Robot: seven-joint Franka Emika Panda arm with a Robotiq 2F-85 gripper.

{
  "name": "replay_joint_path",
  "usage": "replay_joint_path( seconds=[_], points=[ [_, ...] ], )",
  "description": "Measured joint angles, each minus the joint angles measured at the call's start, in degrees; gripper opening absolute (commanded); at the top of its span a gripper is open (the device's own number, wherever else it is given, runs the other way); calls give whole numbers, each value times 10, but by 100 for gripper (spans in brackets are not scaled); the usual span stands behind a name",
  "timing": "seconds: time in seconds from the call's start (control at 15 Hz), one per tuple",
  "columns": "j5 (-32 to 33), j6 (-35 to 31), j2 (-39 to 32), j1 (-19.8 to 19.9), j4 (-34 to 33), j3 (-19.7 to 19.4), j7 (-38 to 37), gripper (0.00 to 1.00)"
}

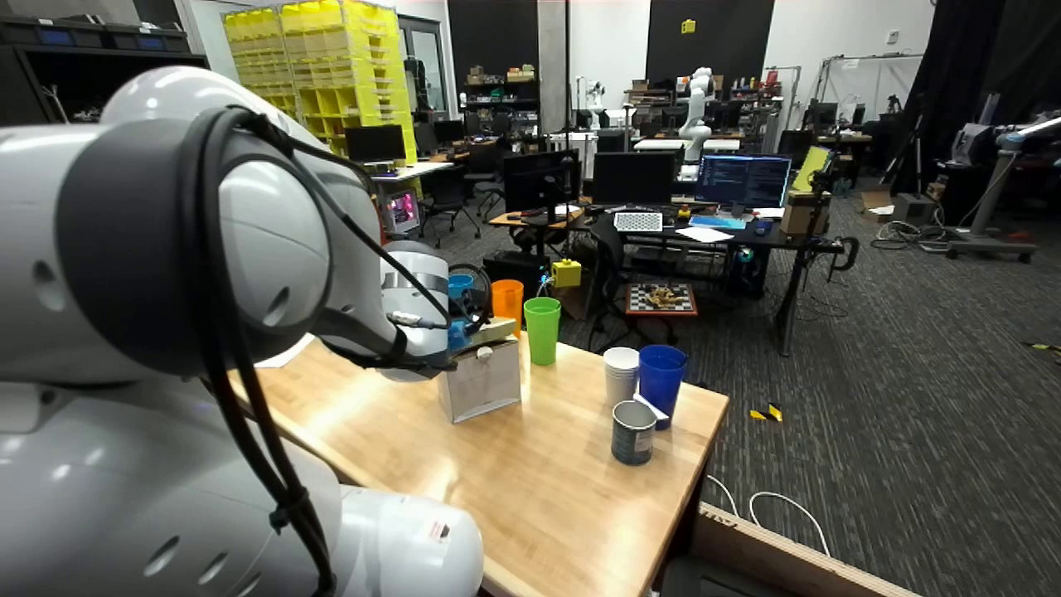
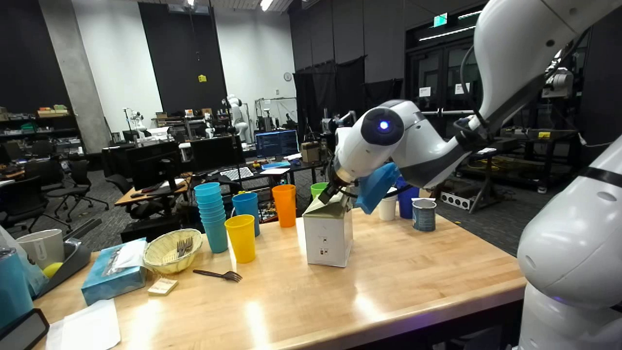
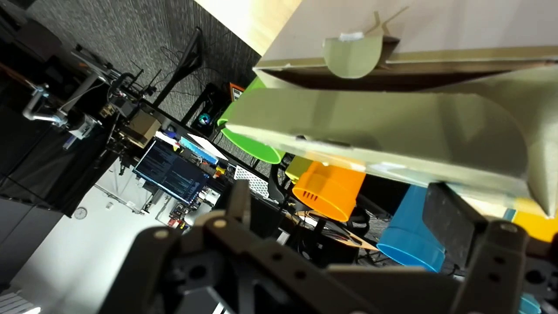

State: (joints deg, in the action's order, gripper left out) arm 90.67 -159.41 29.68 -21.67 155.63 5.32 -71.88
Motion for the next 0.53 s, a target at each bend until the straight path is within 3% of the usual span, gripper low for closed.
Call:
replay_joint_path(
  seconds=[0.53],
  points=[
    [-9, -29, -6, 0, 3, -45, 13, 100]
  ],
)
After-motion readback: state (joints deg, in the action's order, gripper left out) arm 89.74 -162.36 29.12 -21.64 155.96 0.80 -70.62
